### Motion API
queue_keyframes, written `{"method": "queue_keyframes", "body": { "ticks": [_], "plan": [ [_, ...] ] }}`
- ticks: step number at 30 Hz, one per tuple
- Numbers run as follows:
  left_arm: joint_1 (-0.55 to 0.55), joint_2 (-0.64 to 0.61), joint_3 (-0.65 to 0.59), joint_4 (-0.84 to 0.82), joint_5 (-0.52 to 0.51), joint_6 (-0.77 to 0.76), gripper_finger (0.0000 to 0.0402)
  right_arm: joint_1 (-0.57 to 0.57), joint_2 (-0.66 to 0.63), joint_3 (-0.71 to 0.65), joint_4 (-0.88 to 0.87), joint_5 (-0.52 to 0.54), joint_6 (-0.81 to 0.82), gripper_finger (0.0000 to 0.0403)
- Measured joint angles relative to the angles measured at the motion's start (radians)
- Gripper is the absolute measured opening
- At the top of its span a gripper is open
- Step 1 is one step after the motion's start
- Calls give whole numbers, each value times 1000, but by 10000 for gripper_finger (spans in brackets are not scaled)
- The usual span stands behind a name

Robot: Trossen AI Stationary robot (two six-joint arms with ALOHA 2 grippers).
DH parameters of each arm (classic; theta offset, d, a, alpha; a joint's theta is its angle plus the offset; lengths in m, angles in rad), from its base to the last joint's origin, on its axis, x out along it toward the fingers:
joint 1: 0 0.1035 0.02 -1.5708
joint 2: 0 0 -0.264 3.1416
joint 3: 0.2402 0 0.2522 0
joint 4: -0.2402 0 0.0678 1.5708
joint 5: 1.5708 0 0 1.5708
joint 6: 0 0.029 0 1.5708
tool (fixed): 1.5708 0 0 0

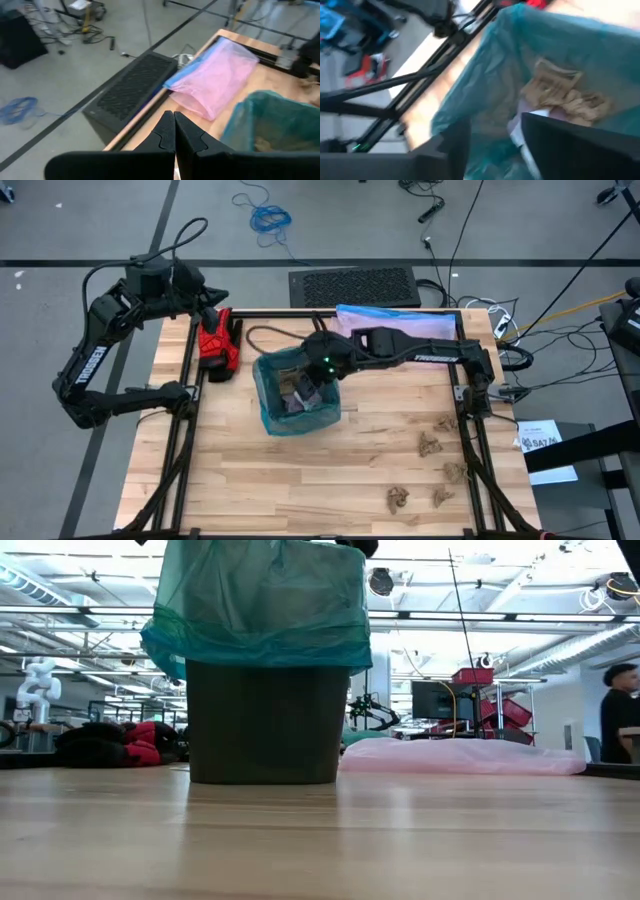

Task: Place trash/remove bag and relplace
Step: Put the brown napkin into the black trash bin

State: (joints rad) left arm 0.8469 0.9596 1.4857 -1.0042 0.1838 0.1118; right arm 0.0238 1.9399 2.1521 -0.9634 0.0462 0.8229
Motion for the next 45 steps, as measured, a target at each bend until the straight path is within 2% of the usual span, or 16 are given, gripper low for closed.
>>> {"method": "queue_keyframes", "body": {
  "ticks": [3, 6, 10, 13, 18, 22, 25, 29, 33, 37, 42, 45],
  "plan": [
    [1, 0, 0, 2, -40, 7, 0, -1, -22, 3, -41, -130, 43, 211],
    [9, 0, 0, 0, -50, 7, 0, 54, -41, 5, -163, -225, 136, 222],
    [21, 0, 0, -14, -51, 23, 0, 185, -35, -8, -407, -261, 257, 197],
    [25, 1, 0, -32, -53, 33, 0, 294, -33, -43, -427, -262, 391, 166],
    [25, 2, 0, -46, -53, 39, 0, 461, -33, -136, -304, -254, 668, 122],
    [25, 2, 0, -67, -53, 59, 0, 574, -32, -277, -210, -249, 884, 120],
    [25, 0, 0, -101, -30, 55, 0, 646, -32, -394, -147, -248, 1046, 145],
    [24, -1, 0, -136, 14, 51, 0, 715, -31, -517, -97, -256, 1203, 202],
    [24, -1, 0, -169, 42, 49, 0, 740, -32, -616, -39, -211, 1281, 260],
    [23, -1, 0, -197, 76, 4, 0, 750, -32, -731, -1, -197, 1316, 299],
    [23, -8, 0, -200, 77, -1, 0, 739, -32, -861, 81, -111, 1378, 311],
    [23, -8, 0, -201, 77, -1, 0, 718, -32, -934, 177, -71, 1408, 280]
  ]
}}
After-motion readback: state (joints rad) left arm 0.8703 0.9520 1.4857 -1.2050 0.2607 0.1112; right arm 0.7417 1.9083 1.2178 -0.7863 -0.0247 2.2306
